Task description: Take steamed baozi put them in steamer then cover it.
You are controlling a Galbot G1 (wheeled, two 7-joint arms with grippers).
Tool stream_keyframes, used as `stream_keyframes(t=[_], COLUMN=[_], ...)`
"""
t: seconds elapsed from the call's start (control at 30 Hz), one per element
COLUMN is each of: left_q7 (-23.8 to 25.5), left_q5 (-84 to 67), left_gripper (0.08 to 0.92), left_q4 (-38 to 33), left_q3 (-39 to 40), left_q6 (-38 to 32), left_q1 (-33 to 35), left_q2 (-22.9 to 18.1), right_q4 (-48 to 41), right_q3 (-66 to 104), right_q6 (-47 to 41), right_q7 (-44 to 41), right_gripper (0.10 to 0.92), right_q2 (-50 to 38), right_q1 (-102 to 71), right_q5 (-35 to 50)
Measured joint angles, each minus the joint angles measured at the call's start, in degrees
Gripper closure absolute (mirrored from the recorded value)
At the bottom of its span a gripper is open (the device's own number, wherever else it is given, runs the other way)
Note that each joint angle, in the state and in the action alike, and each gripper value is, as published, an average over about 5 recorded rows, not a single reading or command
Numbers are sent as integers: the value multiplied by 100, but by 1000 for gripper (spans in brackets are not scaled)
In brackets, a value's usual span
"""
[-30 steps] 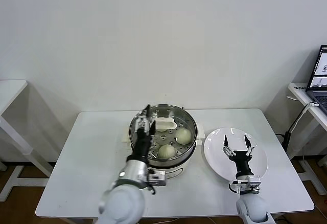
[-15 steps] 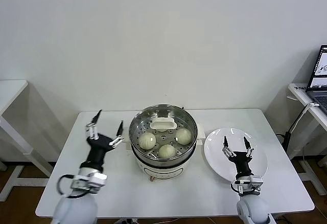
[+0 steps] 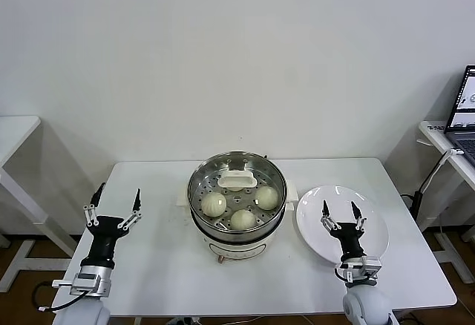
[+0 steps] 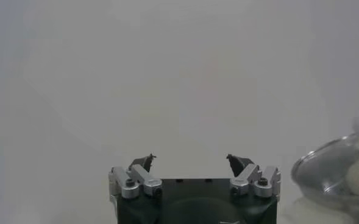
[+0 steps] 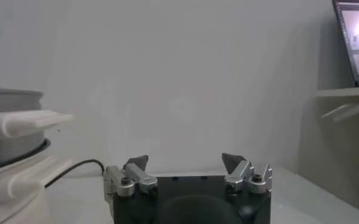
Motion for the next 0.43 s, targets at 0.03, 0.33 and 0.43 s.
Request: stream_keyframes(t=[0.03,0.33,0.43], left_q7=[9,84,100], left_q5=[-40,-229,-240], left_gripper=[177,177,177], left_q4=[42,343,414], left_q3=[-25,-192,-220], left_q6=[-53,-368,-418], left_q1=[9,27,21], left_q2=[2,23,27], right_q4=[10,40,56], right_q3=[3,7,9], right_q6=[-12,-77,-85], right_q7=[2,74,88], right_gripper=[203,203,203], right_q2=[2,38,45], right_q1=[-3,-39,-49], right_q5=[1,-58,-77])
